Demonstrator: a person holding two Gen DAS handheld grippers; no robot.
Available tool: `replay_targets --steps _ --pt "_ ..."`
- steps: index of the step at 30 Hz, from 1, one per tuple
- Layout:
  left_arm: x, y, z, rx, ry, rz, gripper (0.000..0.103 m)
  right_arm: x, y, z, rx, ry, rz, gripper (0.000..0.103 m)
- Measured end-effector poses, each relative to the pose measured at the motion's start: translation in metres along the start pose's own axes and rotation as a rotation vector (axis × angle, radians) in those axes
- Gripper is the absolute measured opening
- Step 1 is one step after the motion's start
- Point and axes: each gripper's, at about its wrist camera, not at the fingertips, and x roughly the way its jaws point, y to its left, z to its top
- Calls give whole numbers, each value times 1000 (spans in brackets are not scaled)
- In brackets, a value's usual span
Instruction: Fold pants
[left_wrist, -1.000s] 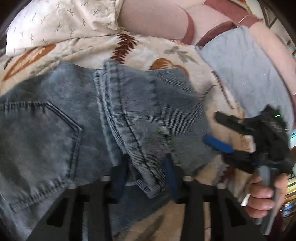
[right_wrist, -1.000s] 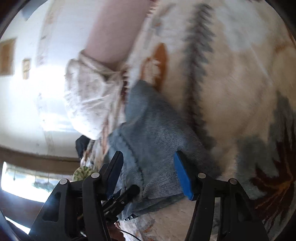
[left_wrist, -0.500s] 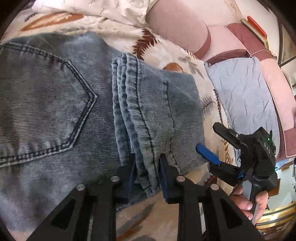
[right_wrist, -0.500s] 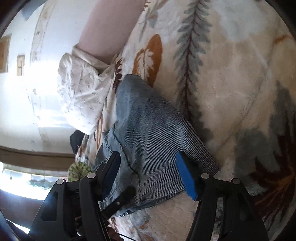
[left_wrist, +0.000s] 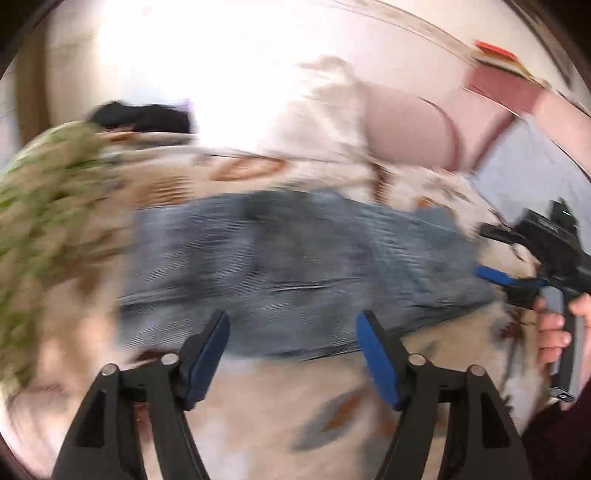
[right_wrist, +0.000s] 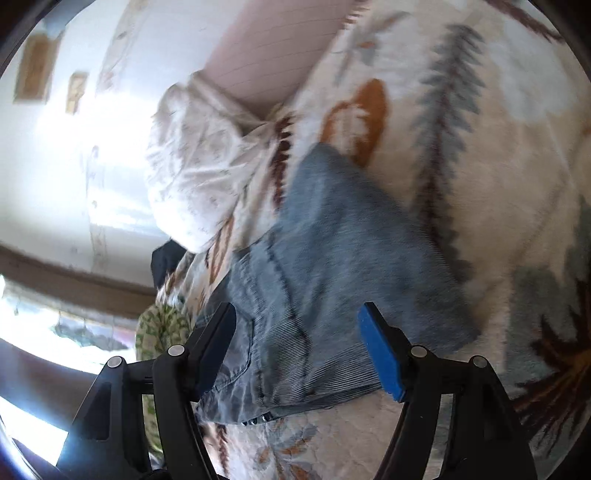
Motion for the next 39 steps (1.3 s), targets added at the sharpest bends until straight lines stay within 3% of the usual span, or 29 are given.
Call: replay_targets --steps 4,7,14,19,23,26,28,32,35,39 --pt "-17 59 -13 -160 -38 95 75 8 25 -15 -146 13 -8 69" --pt "-21 87 -21 -219 -54 128 75 15 35 -29 -211 33 -8 69" --pt "-14 117 -26 -303 -78 43 75 22 68 -65 -353 44 -14 69" --pt "4 122 -22 -332 -95 -46 74 65 132 -82 -440 136 -19 69" --pt "28 122 -25 -339 -37 -125 73 114 214 -93 -604 250 0 69" --pt "45 118 -27 -347 11 -153 73 156 260 -102 -688 349 -28 69" --pt "49 117 -25 -336 1 -142 73 184 287 -111 -754 408 -46 69" --pt "54 122 -24 -379 -11 -161 71 230 315 -126 -844 513 -95 69" --pt "59 124 -24 -381 -9 -194 55 266 326 -137 -900 592 -141 69" --pt "63 122 -24 -372 -10 -189 46 305 332 -147 -982 663 -219 69"
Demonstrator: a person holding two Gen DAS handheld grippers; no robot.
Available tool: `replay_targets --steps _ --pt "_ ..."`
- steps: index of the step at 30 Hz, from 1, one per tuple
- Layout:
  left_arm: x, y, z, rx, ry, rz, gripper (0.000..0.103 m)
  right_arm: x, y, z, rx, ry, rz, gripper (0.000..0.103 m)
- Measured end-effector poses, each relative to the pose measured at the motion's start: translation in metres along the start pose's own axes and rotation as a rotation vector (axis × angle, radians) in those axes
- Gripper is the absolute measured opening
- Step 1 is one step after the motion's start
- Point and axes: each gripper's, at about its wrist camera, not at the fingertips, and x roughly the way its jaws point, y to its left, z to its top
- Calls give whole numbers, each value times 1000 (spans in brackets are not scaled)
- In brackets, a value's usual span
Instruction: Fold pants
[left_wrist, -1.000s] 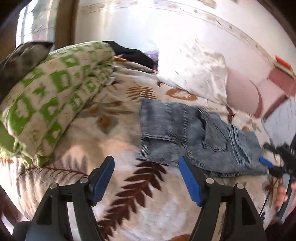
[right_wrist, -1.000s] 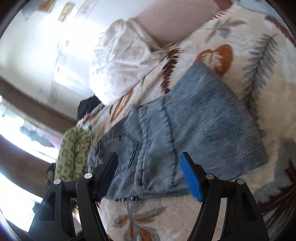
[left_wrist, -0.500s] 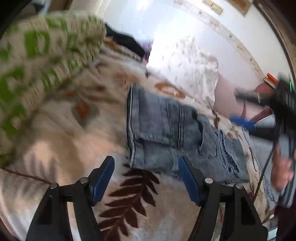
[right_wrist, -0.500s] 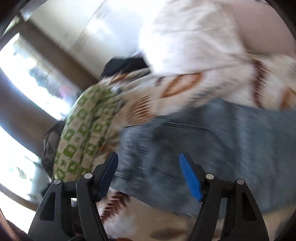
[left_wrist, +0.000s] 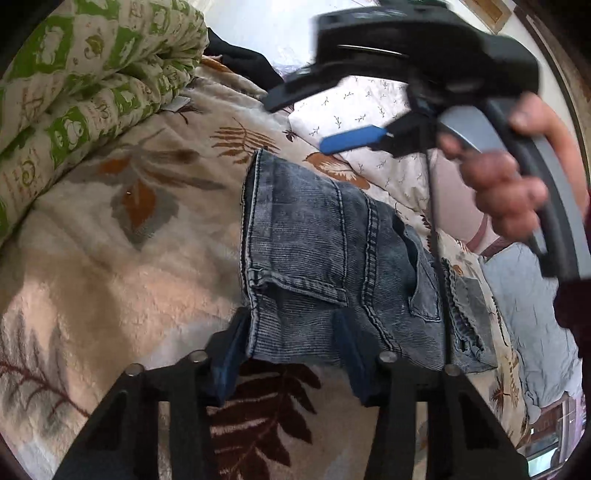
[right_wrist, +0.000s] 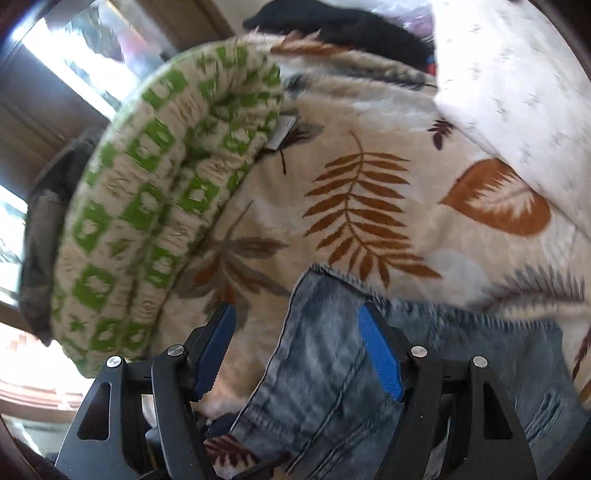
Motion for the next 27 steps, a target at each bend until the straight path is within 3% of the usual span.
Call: replay_targets --steps 5,10,12,13,15,17,24,27 --pt "2 3 1 -23 -4 -18 40 32 2 13 -38 84 -36 69" --pt "3 1 0 -15 -12 -18 35 67 -2 7 -79 151 -138 64" --pt "3 2 1 -18 -15 -22 33 76 -2 2 -117 168 -217 36" --pt "4 3 1 -18 -18 -24 32 77 -1 1 -130 169 -244 30" --pt "3 3 2 -17 -25 -30 31 72 -4 -2 -127 155 -273 15" --pt "2 1 2 -13 -30 -35 29 62 -9 -3 -95 128 -268 11" --pt "-8 -9 5 30 -67 -64 27 7 -11 -26 -70 -21 -263 9" --pt "-18 -21 5 56 -88 -118 26 -21 -10 -35 -52 -76 -247 9"
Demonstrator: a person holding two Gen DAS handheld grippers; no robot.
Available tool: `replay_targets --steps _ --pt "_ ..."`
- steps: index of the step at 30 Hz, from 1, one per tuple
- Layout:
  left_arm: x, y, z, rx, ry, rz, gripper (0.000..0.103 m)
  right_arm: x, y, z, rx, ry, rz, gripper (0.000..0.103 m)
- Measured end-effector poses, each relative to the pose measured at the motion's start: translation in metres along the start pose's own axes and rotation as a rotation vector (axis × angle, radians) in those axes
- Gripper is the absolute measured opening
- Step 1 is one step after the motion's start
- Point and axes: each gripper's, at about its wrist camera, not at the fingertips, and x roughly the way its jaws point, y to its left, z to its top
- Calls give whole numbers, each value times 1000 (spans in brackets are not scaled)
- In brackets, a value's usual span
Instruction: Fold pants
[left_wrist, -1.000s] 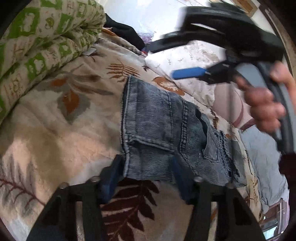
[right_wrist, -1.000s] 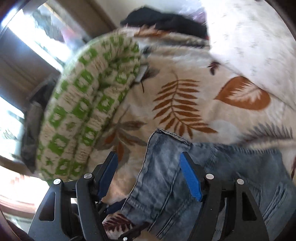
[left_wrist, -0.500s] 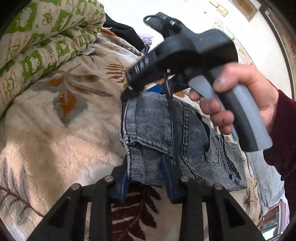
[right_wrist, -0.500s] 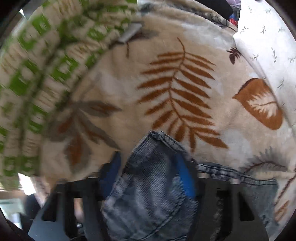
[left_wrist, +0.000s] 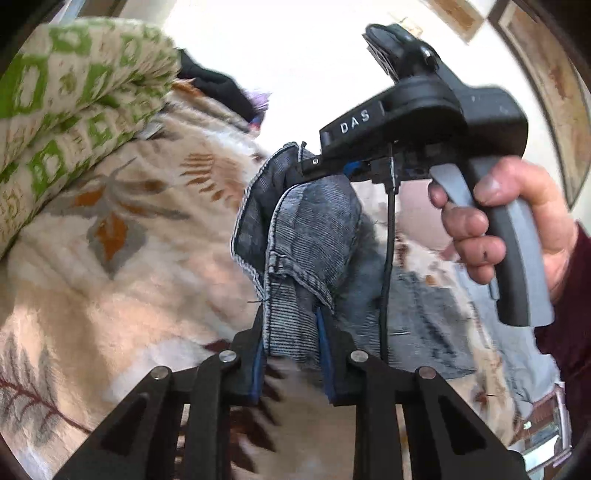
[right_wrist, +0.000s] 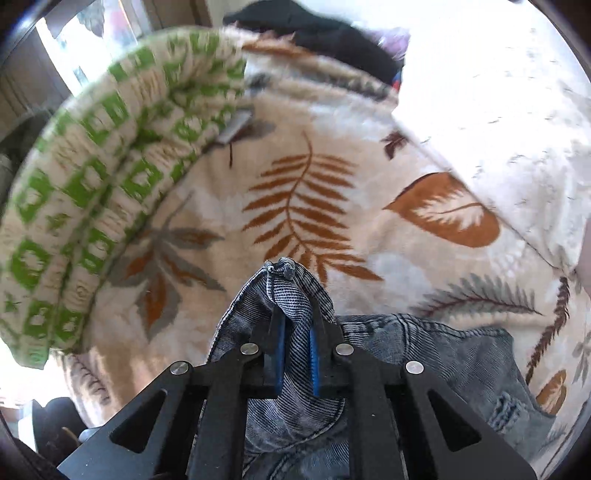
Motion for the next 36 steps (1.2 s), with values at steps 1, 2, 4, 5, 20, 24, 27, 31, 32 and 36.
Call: replay_targets --steps 1,2,4,5,20,24,27,31,32,36 --pt "-3 -6 1 16 -8 -12 26 -11 -4 -2 7 -18 5 9" --pt "-6 -15 2 45 -19 -22 26 -18 -7 -4 15 -34 11 9" --pt "-12 -36 5 99 -40 -60 25 -37 -21 -12 39 -74 21 9" --pt "-13 -48 7 126 -44 -74 25 -46 -28 -15 53 -93 29 9" --pt "83 -226 2 312 147 -318 24 -135 -236 -134 426 -301 74 9" --pt "125 -258 -23 358 241 -320 23 -124 -292 -183 570 -320 106 9" --pt "150 -270 -42 387 292 -304 22 -111 -320 -211 647 -329 120 9" --pt "175 -282 -63 455 353 -282 22 -89 -354 -251 770 -348 145 9" --pt "180 -283 -66 461 364 -286 22 -84 -360 -260 794 -355 147 9" --pt "179 -287 -71 480 383 -306 22 -66 -377 -290 902 -338 136 11"
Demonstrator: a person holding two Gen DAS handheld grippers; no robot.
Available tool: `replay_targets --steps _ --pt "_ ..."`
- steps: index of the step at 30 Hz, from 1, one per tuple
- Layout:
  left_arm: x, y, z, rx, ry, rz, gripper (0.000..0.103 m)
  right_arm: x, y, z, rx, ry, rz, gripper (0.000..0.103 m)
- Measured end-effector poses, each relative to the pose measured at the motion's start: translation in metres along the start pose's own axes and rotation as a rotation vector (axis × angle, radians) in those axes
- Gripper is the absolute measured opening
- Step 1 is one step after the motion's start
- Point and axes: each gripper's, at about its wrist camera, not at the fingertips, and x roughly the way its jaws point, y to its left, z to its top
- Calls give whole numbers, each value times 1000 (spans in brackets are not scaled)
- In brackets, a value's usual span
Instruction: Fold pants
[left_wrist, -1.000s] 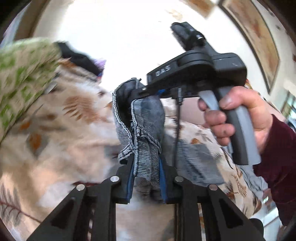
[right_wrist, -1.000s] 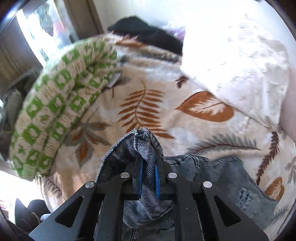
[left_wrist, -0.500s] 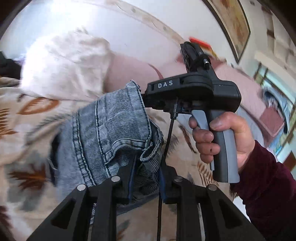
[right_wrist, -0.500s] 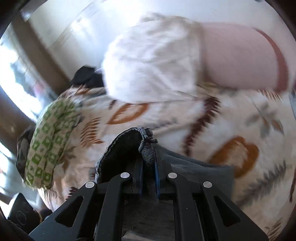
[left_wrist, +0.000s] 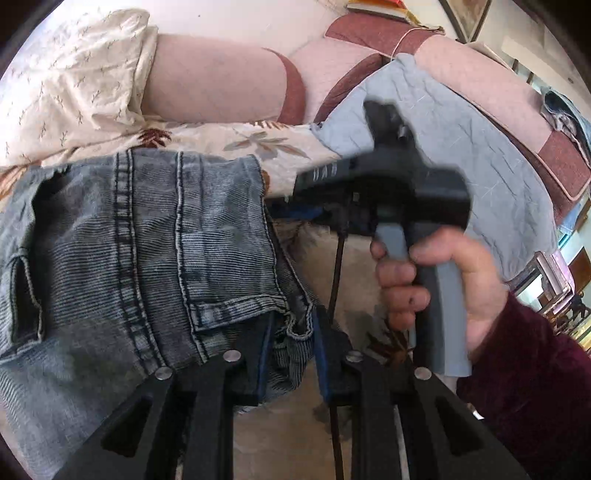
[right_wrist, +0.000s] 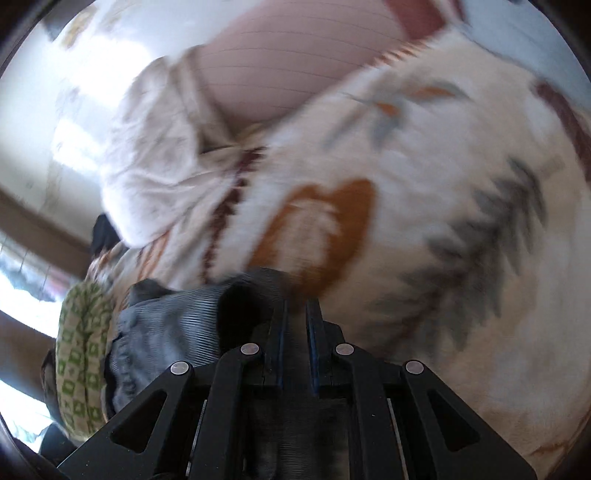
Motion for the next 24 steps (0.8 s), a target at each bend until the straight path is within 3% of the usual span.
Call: replay_targets --steps 2,5,9,12,17,19,22,24 --pt "-18 -8 -2 41 -15 -25 26 -6 -12 -10 17 -12 16 13" --pt "-58 -16 -6 121 -65 14 31 -34 -13 -17 10 -98 77 13" --pt "-112 -7 -10 189 -167 171 49 -84 21 -24 -92 -234 145 16" --pt "-128 26 -1 129 -188 317 54 -99 60 -36 -180 -269 168 27" --pt "-123 84 14 -23 -179 470 54 -74 120 -55 -327 -203 163 28" --pt "-111 96 20 -48 -155 487 54 -53 134 -60 -363 -162 149 32" --pt "-83 105 21 -64 -96 496 54 -22 139 -63 -373 -113 123 48" --pt "-69 108 16 -70 -72 480 52 -5 134 -61 -366 -94 76 50"
